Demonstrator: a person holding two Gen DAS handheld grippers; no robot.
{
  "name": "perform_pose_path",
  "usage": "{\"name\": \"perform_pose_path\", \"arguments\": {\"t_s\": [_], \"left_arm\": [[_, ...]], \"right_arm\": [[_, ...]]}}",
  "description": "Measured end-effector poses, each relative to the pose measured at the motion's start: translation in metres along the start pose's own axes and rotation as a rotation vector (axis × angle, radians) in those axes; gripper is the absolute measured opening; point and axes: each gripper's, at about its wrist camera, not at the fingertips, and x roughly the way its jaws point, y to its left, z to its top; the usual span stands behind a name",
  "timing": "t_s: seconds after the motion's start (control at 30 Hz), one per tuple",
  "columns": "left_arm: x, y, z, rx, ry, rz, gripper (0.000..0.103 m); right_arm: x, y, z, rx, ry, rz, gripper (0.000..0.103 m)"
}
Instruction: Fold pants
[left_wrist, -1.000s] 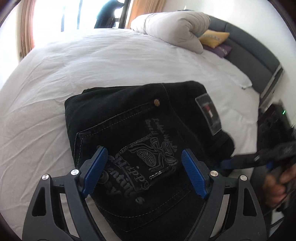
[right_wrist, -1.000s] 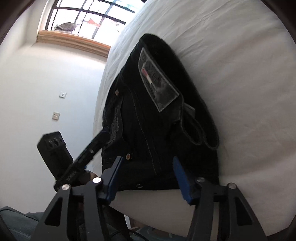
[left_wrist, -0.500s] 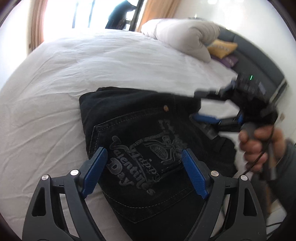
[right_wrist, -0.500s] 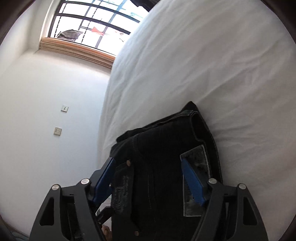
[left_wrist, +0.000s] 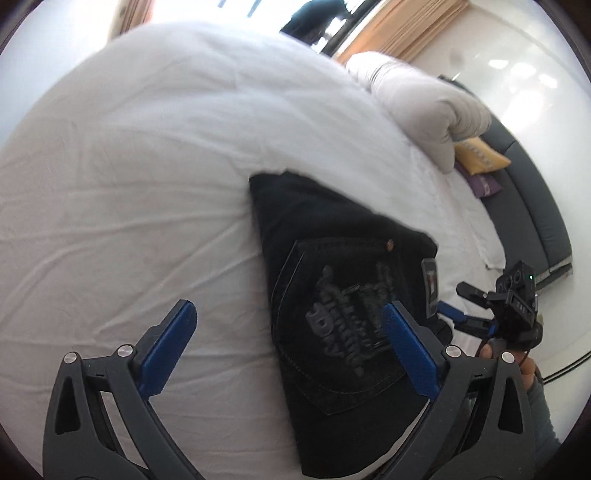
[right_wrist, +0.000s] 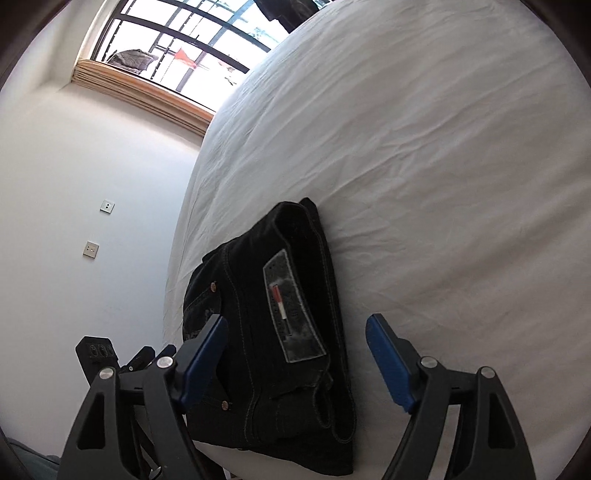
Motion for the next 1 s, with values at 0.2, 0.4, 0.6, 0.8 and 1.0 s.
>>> {"name": "perform_pose_path", "arguments": {"t_s": [0.2,0.4,0.6,0.8,1.0], "left_arm": [[0.026,-0.011,-0.009,0.047,0.108,-0.007,0.103],[0.044,-0.011,0.003,-0.005,0.132,-0.022,0.103],[0.052,-0.014,0.014,-0.036,0.174,-0.047,0.093],[0.047,-0.022,0.015,0.032,0.187,-0.016,0.049],[0.043,-0.031,0.016,0.05,0.172,-0.026,0.032]], "right_arm": [[0.023,-0.01,0.008,0.012,0.065,0.002,0.08],[0.04,-0.006,0.023,-0.021,0.152,0.013,0.081],[0.05,0.002,0.027,-0.037,0.174,0.053,0.07],[0.06,0.017,0.02,-0.097,0.175,-0.056,0.044],[0.047,0.043,0.007,-0.171,0.116,-0.148,0.025]]}}
